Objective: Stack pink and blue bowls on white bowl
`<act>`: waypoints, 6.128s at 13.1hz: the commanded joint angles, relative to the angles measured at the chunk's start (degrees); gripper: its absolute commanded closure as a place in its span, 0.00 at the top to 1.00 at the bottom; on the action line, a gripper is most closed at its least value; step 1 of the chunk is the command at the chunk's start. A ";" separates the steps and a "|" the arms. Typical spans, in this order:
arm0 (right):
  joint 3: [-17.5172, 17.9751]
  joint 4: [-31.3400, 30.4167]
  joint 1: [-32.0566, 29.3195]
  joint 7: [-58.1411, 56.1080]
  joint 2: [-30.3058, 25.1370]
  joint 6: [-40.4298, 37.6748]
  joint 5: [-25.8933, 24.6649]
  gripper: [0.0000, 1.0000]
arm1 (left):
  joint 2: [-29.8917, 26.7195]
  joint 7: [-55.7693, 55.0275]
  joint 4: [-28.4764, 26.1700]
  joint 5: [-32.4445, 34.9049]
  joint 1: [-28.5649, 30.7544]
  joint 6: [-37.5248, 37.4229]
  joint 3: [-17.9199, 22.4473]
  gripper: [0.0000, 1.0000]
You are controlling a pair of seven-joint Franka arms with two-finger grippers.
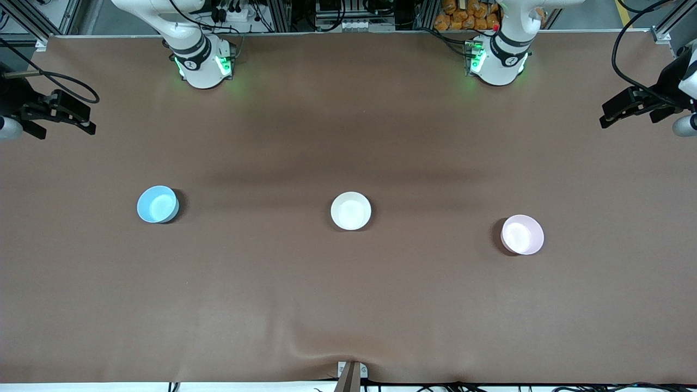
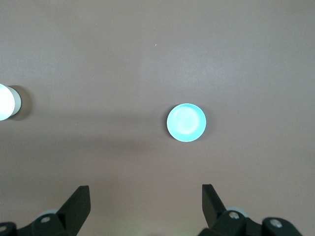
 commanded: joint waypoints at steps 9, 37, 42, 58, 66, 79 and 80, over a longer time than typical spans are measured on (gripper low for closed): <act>0.36 0.58 -0.51 0.80 0.29 -0.24 -0.15 1.00 | -0.25 1.05 -5.03 -0.30 1.09 5.41 0.08 1.00; 0.36 0.58 -0.59 0.80 0.29 -0.42 -0.15 1.00 | 23.20 1.05 -27.27 -1.09 5.57 57.09 -0.28 1.00; 0.36 0.58 -0.51 0.89 0.29 -0.59 -0.15 1.00 | 28.75 1.05 -26.48 -1.10 5.31 61.23 -0.45 0.91; 0.36 0.58 -0.51 0.89 0.29 -0.68 -0.15 1.00 | 26.47 -2.62 -24.38 -2.77 5.05 57.92 -10.54 0.00; 0.36 0.58 -0.51 0.89 0.29 -0.42 -0.06 1.00 | 30.06 -28.62 -8.04 -2.50 -8.37 47.35 -19.53 0.00; 0.36 0.58 -0.51 0.89 0.29 -0.42 -0.06 1.00 | 41.14 -41.49 -4.25 -0.31 -21.06 50.25 -18.82 0.00; 0.36 0.58 -0.51 0.89 0.29 -0.51 -0.06 1.00 | 41.84 -41.49 -4.16 -0.22 -21.14 50.34 -18.73 0.00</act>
